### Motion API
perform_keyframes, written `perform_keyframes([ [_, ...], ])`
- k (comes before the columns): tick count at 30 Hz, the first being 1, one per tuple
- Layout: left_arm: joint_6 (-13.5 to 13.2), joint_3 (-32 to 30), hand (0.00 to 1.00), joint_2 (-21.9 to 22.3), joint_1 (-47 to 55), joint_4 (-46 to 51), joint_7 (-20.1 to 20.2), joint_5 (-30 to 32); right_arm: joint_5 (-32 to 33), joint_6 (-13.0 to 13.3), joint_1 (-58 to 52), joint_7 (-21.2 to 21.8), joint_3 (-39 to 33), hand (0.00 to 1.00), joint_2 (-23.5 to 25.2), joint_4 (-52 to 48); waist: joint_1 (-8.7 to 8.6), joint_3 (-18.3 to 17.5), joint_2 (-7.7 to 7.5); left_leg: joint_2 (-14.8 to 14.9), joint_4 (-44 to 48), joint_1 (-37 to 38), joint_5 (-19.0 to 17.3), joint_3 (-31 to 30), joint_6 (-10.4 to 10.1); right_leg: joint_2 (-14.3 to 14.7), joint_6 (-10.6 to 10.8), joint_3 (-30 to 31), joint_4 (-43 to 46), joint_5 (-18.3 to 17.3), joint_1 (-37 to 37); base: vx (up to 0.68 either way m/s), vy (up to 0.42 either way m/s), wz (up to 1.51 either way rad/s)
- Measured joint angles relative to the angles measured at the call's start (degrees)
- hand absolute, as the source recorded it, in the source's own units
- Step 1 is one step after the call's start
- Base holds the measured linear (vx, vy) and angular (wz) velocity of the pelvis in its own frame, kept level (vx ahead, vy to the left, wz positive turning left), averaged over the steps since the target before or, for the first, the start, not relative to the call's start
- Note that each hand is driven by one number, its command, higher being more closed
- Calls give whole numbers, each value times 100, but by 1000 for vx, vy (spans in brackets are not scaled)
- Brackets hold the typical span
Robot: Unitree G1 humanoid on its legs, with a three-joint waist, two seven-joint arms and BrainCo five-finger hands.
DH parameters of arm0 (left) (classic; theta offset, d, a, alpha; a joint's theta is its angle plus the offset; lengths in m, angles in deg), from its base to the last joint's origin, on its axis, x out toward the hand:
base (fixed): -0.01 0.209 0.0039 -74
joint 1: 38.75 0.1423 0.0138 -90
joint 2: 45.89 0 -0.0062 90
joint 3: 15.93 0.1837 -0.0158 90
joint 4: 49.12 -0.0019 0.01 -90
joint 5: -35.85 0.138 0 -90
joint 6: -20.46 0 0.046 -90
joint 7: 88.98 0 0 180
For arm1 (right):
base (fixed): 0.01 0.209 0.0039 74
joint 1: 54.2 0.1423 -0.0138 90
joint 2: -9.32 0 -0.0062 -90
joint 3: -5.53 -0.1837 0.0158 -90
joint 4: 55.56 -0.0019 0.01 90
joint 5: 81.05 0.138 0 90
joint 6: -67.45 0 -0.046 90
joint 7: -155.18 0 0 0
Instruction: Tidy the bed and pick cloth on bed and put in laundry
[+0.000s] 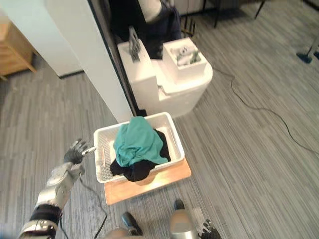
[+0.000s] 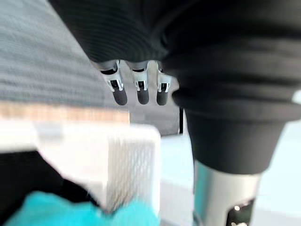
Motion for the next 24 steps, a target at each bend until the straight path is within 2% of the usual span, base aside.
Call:
perform_keyframes([
  [2, 62, -188, 0, -3, 204, 16, 41, 2, -53, -21, 0, 2, -20, 0, 9, 142, 127, -178, -32, -12, -2, 29, 0, -114, 0, -6, 2, -103, -93, 2, 98, -11, -9, 24],
  [6, 190, -505, 0, -8, 524, 16, 44, 2, -236, -39, -5, 12, -42, 0, 17, 248, 193, -302, -68, -40, -7, 71, 1, -269, 3, -37, 16, -262, -238, 12, 305, -9, 3, 22],
  [8, 289, -591, 0, 0, 811, 12, 47, 12, -291, -73, -9, 83, -70, 0, 8, 272, 280, -357, -52, -58, -30, 120, -14, -275, 9, -51, 32, -268, -309, 32, 387, 1, 4, 3],
  [11, 314, -672, 0, 59, 1097, -43, 50, 33, -606, -77, -16, 205, -87, 0, -2, 277, 321, -402, -51, -80, -33, 120, -25, -306, 14, -75, 49, -307, -353, 42, 430, 19, 10, 7],
  [13, 318, -802, 0, 155, 1271, -463, 47, 242, -894, -1, 11, 256, -80, 0, 7, 405, 330, -465, -92, -98, -33, 137, -34, -422, 7, -94, 60, -422, -430, 53, 566, 52, 10, 23],
  [16, 300, -963, 0, 442, 1508, -978, -8, 759, -932, 230, 27, 263, -59, 0, 0, 604, 488, -496, -123, -102, -35, 210, -69, -440, -11, -99, 65, -471, -494, 56, 691, 50, 7, 8],
  [17, 196, -979, 0, 651, 1710, -1254, -19, 981, -913, 287, 46, 269, -34, 0, -2, 664, 550, -571, -132, -104, -36, 212, -85, -461, -18, -103, 66, -497, -498, 41, 707, 53, 6, 6],
  [18, 155, -985, 0, 696, 1747, -1313, -22, 1008, -909, 304, 44, 269, -30, 0, -2, 678, 560, -578, -134, -105, -36, 215, -87, -467, -19, -104, 66, -503, -499, 38, 713, 54, 3, 11],
  [20, -127, -1007, 0, 1077, 1995, -1794, -44, 1298, -866, 479, 61, 269, -12, 0, -3, 831, 596, -584, -137, -118, -38, 219, -91, -564, -23, -115, 70, -599, -529, 20, 795, 41, 1, 19],
  [24, -521, -985, 0, 1595, 2278, -2303, -121, 1949, -868, 630, 63, 268, 15, 0, -26, 942, 633, -600, -132, -118, -41, 250, -92, -641, -24, -117, 71, -689, -550, -10, 889, 10, -5, 14],
])
